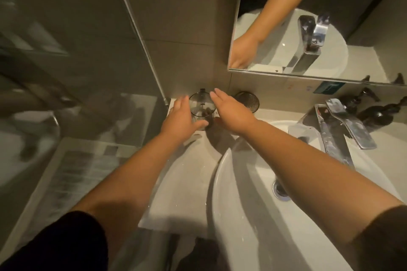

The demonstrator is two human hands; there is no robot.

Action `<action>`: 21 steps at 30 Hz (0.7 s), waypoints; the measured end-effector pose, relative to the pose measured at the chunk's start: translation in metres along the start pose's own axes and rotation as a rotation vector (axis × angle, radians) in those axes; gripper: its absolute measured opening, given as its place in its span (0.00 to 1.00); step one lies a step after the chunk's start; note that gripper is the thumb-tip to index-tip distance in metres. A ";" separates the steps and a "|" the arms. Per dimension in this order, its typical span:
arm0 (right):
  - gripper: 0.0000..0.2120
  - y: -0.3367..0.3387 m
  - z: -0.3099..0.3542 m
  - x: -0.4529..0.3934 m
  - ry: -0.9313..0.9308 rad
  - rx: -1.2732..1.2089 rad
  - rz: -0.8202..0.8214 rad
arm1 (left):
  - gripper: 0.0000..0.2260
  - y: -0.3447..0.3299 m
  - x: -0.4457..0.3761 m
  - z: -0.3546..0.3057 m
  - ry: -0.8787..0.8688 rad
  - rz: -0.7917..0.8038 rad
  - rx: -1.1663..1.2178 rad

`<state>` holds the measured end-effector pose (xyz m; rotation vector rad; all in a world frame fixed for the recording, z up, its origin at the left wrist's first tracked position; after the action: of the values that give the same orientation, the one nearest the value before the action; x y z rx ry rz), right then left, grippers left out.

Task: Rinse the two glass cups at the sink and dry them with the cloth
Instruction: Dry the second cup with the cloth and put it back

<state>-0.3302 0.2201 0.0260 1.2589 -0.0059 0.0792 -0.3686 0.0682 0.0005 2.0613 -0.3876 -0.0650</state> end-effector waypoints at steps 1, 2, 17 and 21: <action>0.37 -0.002 0.001 -0.010 0.033 0.032 0.037 | 0.50 -0.003 -0.007 0.002 0.004 0.036 0.003; 0.38 -0.003 0.002 -0.019 0.070 0.068 0.071 | 0.51 -0.005 -0.012 0.005 0.010 0.064 0.006; 0.33 -0.017 0.001 -0.029 0.047 0.077 -0.031 | 0.54 -0.010 -0.025 0.026 0.030 0.151 0.315; 0.44 -0.014 -0.007 -0.028 0.102 0.085 0.033 | 0.43 -0.009 -0.022 0.024 -0.038 0.206 0.359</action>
<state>-0.3579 0.2211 0.0095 1.3387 0.0655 0.1741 -0.3926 0.0589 -0.0220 2.3616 -0.6731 0.0971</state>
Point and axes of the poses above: each hand's wrist, its own x-axis away from the middle knuckle, its own y-axis out of the back of the hand, z = x × y, the point moved 4 cm from there along -x, towards the middle knuckle, and after that the axes turned 8 degrees about -z, right-handed, at the moved point
